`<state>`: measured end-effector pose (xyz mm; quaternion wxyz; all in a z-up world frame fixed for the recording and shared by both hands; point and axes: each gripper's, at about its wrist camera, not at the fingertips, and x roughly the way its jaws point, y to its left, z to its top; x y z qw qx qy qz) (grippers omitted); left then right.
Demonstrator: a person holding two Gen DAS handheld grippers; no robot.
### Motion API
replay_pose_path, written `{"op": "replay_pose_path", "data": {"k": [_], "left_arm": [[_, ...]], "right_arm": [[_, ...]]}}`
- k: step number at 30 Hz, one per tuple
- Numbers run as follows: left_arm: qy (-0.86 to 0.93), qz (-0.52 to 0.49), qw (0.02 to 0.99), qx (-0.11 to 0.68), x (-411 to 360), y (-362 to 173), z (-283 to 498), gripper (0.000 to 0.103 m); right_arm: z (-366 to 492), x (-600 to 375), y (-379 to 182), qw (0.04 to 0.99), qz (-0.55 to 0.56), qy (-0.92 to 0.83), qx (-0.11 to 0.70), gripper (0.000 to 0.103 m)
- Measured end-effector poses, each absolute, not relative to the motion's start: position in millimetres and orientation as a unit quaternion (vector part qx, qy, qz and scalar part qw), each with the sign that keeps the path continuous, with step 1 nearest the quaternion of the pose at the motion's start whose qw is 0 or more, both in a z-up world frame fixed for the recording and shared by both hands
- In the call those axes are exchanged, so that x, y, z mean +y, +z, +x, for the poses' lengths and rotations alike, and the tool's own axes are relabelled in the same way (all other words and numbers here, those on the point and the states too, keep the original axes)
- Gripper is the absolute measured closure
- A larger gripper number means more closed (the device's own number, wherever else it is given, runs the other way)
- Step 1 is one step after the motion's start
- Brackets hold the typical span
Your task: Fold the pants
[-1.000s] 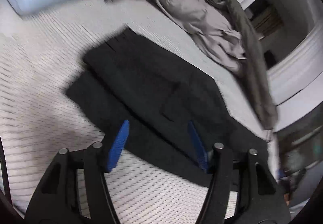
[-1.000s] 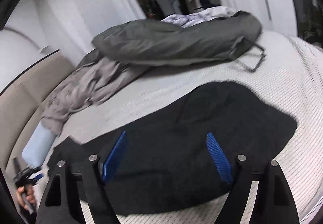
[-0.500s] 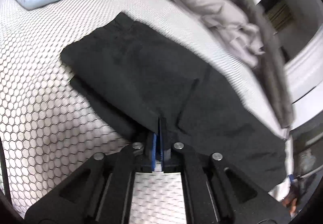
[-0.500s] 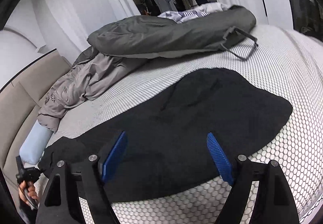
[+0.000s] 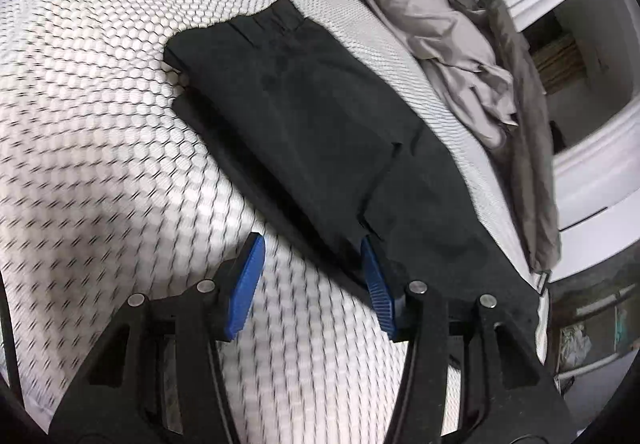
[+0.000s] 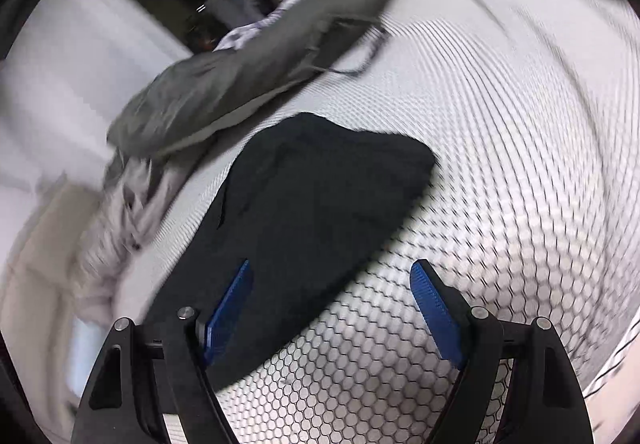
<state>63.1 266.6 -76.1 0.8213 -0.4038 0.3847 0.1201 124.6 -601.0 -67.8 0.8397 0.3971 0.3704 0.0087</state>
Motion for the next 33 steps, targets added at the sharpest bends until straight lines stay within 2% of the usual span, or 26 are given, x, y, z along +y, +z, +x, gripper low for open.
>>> {"op": "replay_pose_path", "data": {"k": [2, 3, 4, 5, 6, 7, 9, 10, 12, 16, 18, 20, 22, 25, 27, 29, 31, 33], "left_arm": [[0.13, -0.419, 0.818, 0.373, 270.7, -85.5, 78.5, 0.063], [0.135, -0.421, 0.819, 0.366, 272.3, -85.6, 84.2, 0.068], [0.139, -0.427, 0.82, 0.355, 274.5, -86.2, 90.0, 0.078], [0.145, -0.437, 0.817, 0.346, 276.9, -87.0, 91.2, 0.083], [0.147, -0.444, 0.815, 0.342, 278.5, -89.5, 91.9, 0.096], [0.145, -0.45, 0.814, 0.338, 281.6, -91.9, 93.3, 0.099], [0.152, -0.455, 0.811, 0.336, 283.5, -91.9, 92.7, 0.101], [0.16, -0.45, 0.813, 0.333, 284.6, -89.7, 86.7, 0.101], [0.173, -0.419, 0.829, 0.326, 282.7, -79.2, 70.9, 0.101], [0.19, -0.369, 0.846, 0.336, 277.1, -66.4, 41.6, 0.101], [0.193, -0.35, 0.849, 0.347, 278.7, -65.4, 32.1, 0.1], [0.202, -0.345, 0.842, 0.362, 281.6, -69.2, 23.1, 0.099], [0.211, -0.339, 0.838, 0.371, 284.8, -68.0, 18.9, 0.093], [0.229, -0.343, 0.838, 0.357, 288.8, -55.1, 10.8, 0.088], [0.232, -0.339, 0.843, 0.347, 287.9, -45.3, 8.0, 0.087], [0.236, -0.34, 0.843, 0.343, 287.0, -39.2, 5.7, 0.087], [0.24, -0.345, 0.841, 0.342, 287.5, -36.9, 5.3, 0.087], [0.246, -0.351, 0.837, 0.34, 287.6, -35.5, 7.3, 0.087]], "right_arm": [[130.2, -608.8, -80.0, 0.821, 0.441, 0.031, 0.361, 0.021], [136.4, -611.3, -86.4, 0.811, 0.464, 0.046, 0.354, 0.026], [143.1, -613.1, -90.8, 0.805, 0.477, 0.06, 0.347, 0.03], [149.3, -615.3, -96.7, 0.8, 0.492, 0.062, 0.337, 0.042], [155.1, -618.9, -105.0, 0.788, 0.517, 0.049, 0.332, 0.052], [159.7, -621.2, -112.4, 0.775, 0.538, 0.047, 0.327, 0.058], [165.2, -620.6, -119.1, 0.77, 0.553, 0.037, 0.317, 0.084], [165.4, -617.7, -116.6, 0.779, 0.542, 0.033, 0.314, 0.084], [159.5, -608.7, -103.7, 0.804, 0.51, 0.025, 0.303, 0.092], [134.2, -597.0, -74.7, 0.839, 0.453, 0.036, 0.298, 0.095], [115.9, -595.8, -67.4, 0.844, 0.436, 0.04, 0.309, 0.099], [100.4, -593.2, -67.8, 0.845, 0.414, 0.041, 0.338, 0.099], [95.5, -595.0, -79.8, 0.832, 0.402, 0.051, 0.379, 0.099], [91.6, -608.2, -85.7, 0.826, 0.42, 0.062, 0.372, 0.082], [87.3, -622.3, -87.1, 0.817, 0.45, 0.057, 0.355, 0.059], [90.2, -633.4, -88.4, 0.817, 0.47, 0.044, 0.332, 0.052], [98.2, -635.6, -95.8, 0.81, 0.481, 0.037, 0.333, 0.052], [106.1, -634.8, -102.3, 0.807, 0.476, 0.033, 0.347, 0.078]]}}
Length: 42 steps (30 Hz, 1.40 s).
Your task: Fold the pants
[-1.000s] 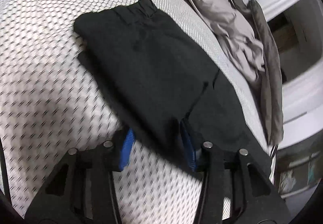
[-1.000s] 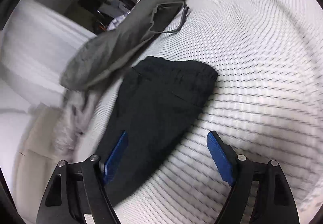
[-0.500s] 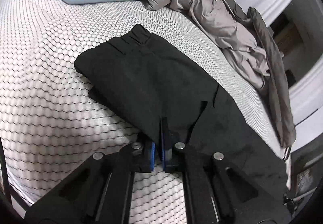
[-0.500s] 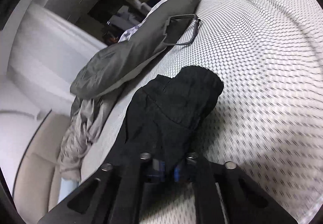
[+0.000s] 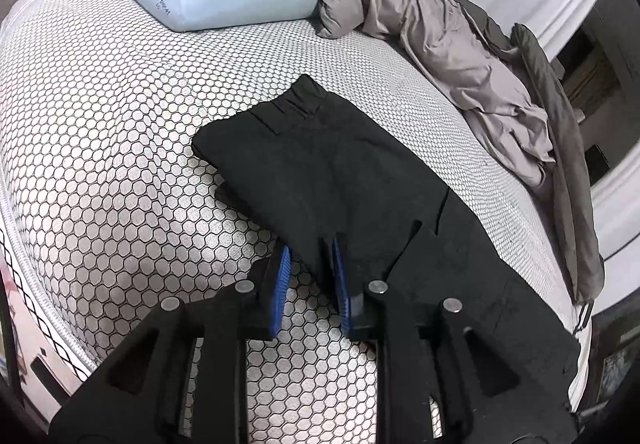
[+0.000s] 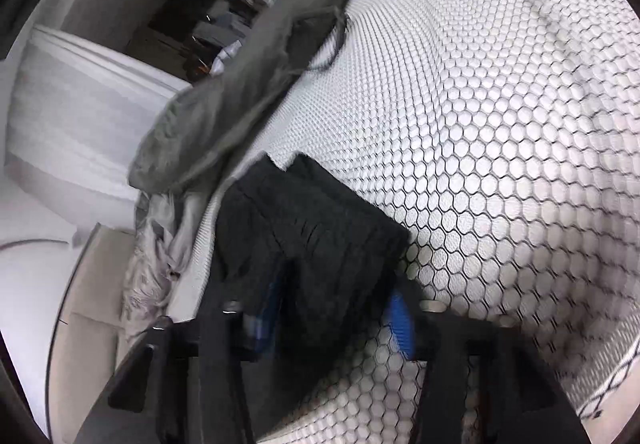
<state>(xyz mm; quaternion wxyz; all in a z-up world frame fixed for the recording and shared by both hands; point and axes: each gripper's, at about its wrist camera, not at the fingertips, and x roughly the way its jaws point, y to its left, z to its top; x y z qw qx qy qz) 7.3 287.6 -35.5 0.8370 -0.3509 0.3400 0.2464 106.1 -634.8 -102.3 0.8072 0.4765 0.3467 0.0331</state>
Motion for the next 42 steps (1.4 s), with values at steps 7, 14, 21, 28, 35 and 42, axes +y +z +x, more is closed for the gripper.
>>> {"op": "replay_pose_path", "data": {"k": [7, 14, 21, 28, 35, 42], "left_arm": [[0.273, -0.336, 0.83, 0.353, 293.2, -40.4, 30.4, 0.086], [0.312, -0.307, 0.834, 0.336, 299.9, -28.3, 16.7, 0.069], [0.226, -0.302, 0.877, 0.298, 271.6, 2.4, 38.7, 0.021], [0.145, -0.205, 0.91, 0.33, 192.4, 6.0, 88.6, 0.001], [0.114, -0.18, 0.912, 0.351, 152.6, -6.2, 108.4, 0.001], [0.112, -0.184, 0.907, 0.36, 156.8, -19.0, 118.4, 0.001]], "right_arm": [[79.7, -628.6, -63.7, 0.863, 0.352, 0.065, 0.357, 0.088], [56.6, -669.6, -65.8, 0.863, 0.371, -0.013, 0.343, 0.054], [85.8, -636.3, -12.4, 0.898, 0.302, 0.021, 0.318, 0.022], [206.7, -551.2, -13.2, 0.887, 0.115, 0.088, 0.438, 0.018], [274.7, -526.5, -40.9, 0.87, 0.034, 0.047, 0.49, 0.018], [267.0, -543.8, -45.2, 0.876, 0.054, 0.067, 0.474, 0.059]]}}
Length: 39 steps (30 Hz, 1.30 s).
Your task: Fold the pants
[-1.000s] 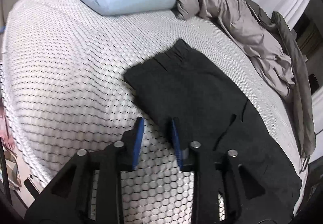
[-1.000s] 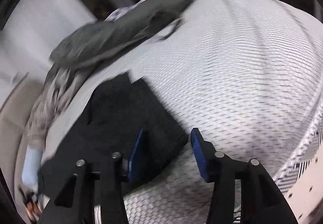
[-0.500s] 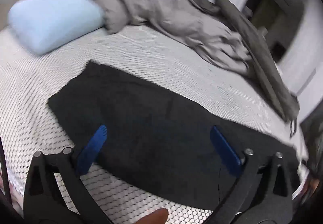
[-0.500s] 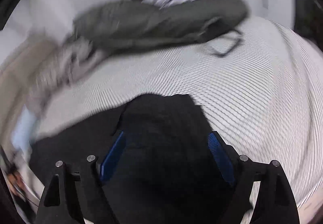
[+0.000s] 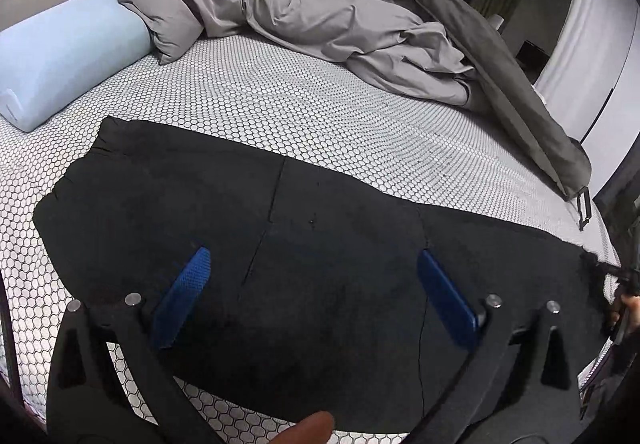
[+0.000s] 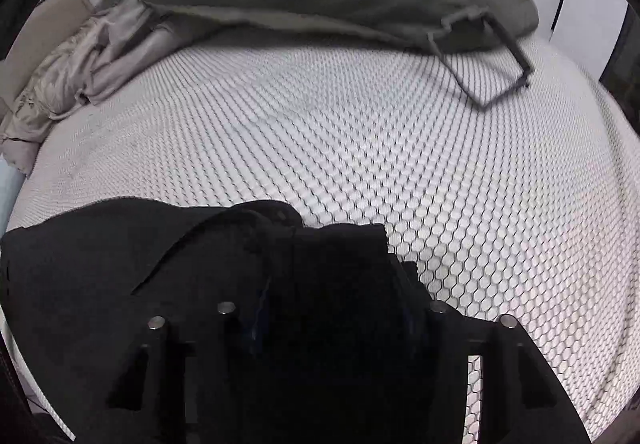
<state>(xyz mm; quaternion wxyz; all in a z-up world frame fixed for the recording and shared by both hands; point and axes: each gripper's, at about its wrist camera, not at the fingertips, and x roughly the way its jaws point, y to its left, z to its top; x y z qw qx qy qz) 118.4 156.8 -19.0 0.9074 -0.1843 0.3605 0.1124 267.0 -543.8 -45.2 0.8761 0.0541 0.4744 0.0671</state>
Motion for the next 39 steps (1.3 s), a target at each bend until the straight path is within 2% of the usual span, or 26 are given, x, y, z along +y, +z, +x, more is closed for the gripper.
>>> {"op": "replay_pose_path", "data": {"k": [4, 7, 9, 10, 11, 15, 18, 25, 31, 35, 39], "left_arm": [[0.117, -0.186, 0.904, 0.367, 162.2, -25.3, 122.2, 0.001], [0.126, -0.18, 0.902, 0.372, 163.5, -28.8, 124.4, 0.001], [0.129, -0.182, 0.9, 0.375, 164.9, -30.8, 124.7, 0.001], [0.131, -0.179, 0.9, 0.376, 164.1, -30.6, 124.2, 0.001], [0.131, -0.173, 0.902, 0.374, 161.8, -28.7, 122.9, 0.001], [0.096, -0.137, 0.915, 0.366, 133.7, -16.2, 119.4, 0.001], [0.054, -0.112, 0.919, 0.374, 89.5, -14.5, 122.7, 0.001], [-0.054, -0.048, 0.904, 0.422, -17.0, -37.6, 137.1, 0.001], [-0.045, 0.014, 0.879, 0.474, -34.2, -73.6, 147.2, 0.0], [-0.037, -0.001, 0.882, 0.47, -9.7, -77.9, 146.2, 0.0], [-0.035, -0.001, 0.885, 0.464, 12.4, -80.4, 139.8, 0.0]], "right_arm": [[247.0, -550.5, -11.5, 0.922, 0.041, 0.033, 0.384, 0.059], [259.0, -551.4, -19.4, 0.911, 0.025, -0.013, 0.412, 0.048], [267.8, -555.7, -35.0, 0.892, 0.029, -0.028, 0.451, 0.035], [264.6, -558.2, -36.4, 0.888, 0.035, -0.032, 0.458, 0.032], [254.9, -558.6, -33.9, 0.89, 0.043, -0.034, 0.453, 0.031], [195.1, -553.9, -4.4, 0.912, 0.063, -0.016, 0.406, 0.013], [146.2, -522.1, 9.3, 0.92, 0.069, 0.037, 0.383, 0.006], [98.0, -414.1, -14.9, 0.895, 0.043, 0.165, 0.411, 0.004], [95.2, -345.5, -62.1, 0.87, -0.083, 0.209, 0.439, 0.004], [99.5, -388.3, -62.6, 0.882, -0.067, 0.175, 0.434, 0.005], [99.6, -456.4, -70.2, 0.899, -0.076, 0.037, 0.43, 0.005]]}}
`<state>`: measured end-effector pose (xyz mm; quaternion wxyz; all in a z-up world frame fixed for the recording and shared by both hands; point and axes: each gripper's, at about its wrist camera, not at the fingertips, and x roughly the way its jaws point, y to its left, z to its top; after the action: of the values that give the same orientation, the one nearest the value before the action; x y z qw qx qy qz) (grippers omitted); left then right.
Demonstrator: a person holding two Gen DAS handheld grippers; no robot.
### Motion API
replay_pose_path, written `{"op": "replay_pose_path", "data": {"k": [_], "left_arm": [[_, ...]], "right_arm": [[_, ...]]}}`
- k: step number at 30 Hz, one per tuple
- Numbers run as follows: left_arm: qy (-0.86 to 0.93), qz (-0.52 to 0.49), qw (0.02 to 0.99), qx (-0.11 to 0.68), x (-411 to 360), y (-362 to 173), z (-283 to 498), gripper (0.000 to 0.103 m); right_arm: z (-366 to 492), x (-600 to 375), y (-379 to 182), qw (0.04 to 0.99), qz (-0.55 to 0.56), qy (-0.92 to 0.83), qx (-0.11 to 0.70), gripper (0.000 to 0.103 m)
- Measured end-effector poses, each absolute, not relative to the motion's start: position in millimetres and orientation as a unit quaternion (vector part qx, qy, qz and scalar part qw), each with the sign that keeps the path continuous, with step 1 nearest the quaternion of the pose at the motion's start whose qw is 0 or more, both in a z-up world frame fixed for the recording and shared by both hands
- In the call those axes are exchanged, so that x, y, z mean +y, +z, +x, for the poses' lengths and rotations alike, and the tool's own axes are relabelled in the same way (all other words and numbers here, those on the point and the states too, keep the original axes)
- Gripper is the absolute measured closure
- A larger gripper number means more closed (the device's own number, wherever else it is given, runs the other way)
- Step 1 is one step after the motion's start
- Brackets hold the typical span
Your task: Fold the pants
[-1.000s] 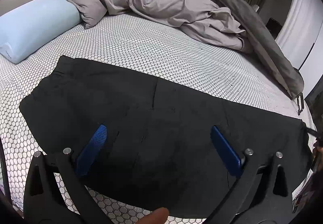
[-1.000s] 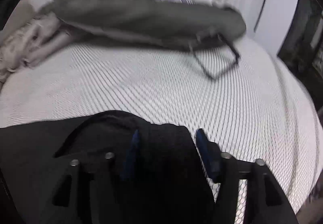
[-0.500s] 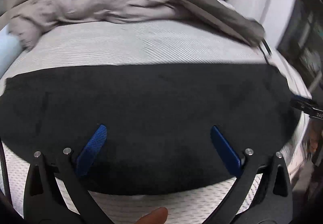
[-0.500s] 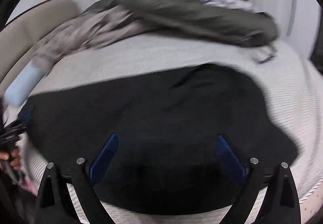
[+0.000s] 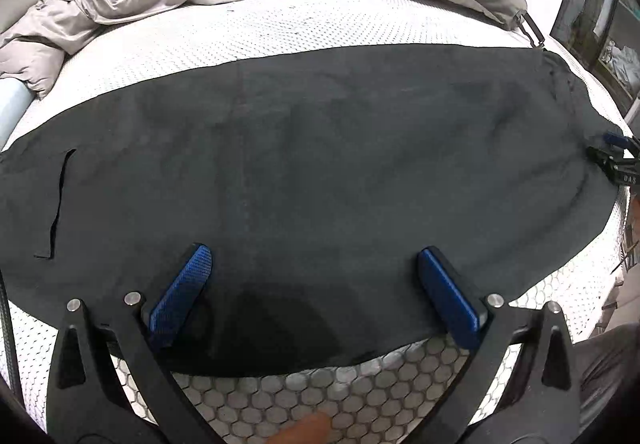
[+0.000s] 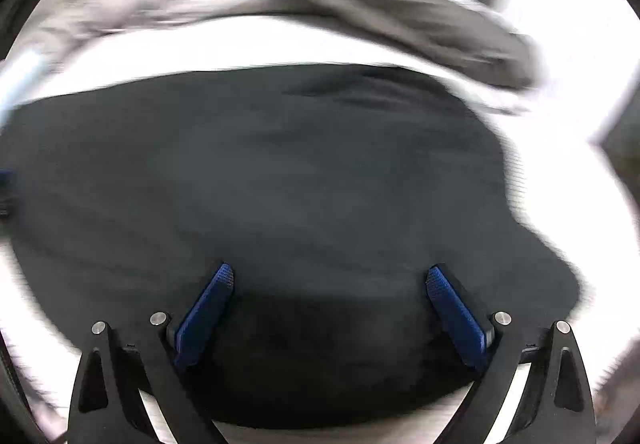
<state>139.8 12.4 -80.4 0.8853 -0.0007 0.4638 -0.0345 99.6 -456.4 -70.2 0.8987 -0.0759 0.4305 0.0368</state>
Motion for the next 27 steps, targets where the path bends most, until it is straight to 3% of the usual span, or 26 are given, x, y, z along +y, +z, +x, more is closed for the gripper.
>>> {"op": "replay_pose_path", "data": {"k": [5, 12, 16, 18, 24, 27], "left_arm": [[-0.028, -0.003, 0.886, 0.462, 2.8, -71.3, 138.3, 0.001], [-0.074, 0.016, 0.886, 0.458, -63.9, -62.2, 165.7, 0.001], [-0.063, 0.046, 0.872, 0.484, -77.1, -81.3, 191.4, 0.0], [-0.07, 0.014, 0.865, 0.497, -68.8, -85.2, 198.3, 0.0], [-0.062, 0.006, 0.861, 0.504, -51.1, -86.3, 197.0, 0.0], [-0.058, 0.008, 0.86, 0.506, -51.6, -87.1, 192.6, 0.0]], "right_arm": [[85.5, -478.7, -60.7, 0.905, -0.022, 0.017, 0.424, 0.005], [93.7, -393.0, -38.0, 0.9, 0.011, 0.161, 0.405, 0.005], [117.7, -338.7, -52.4, 0.882, -0.031, 0.182, 0.434, 0.005], [123.9, -326.1, -61.7, 0.877, -0.071, 0.172, 0.443, 0.005], [135.2, -398.4, -66.9, 0.882, -0.046, 0.071, 0.464, 0.003], [137.4, -440.5, -71.8, 0.888, -0.035, 0.014, 0.459, 0.007]]}}
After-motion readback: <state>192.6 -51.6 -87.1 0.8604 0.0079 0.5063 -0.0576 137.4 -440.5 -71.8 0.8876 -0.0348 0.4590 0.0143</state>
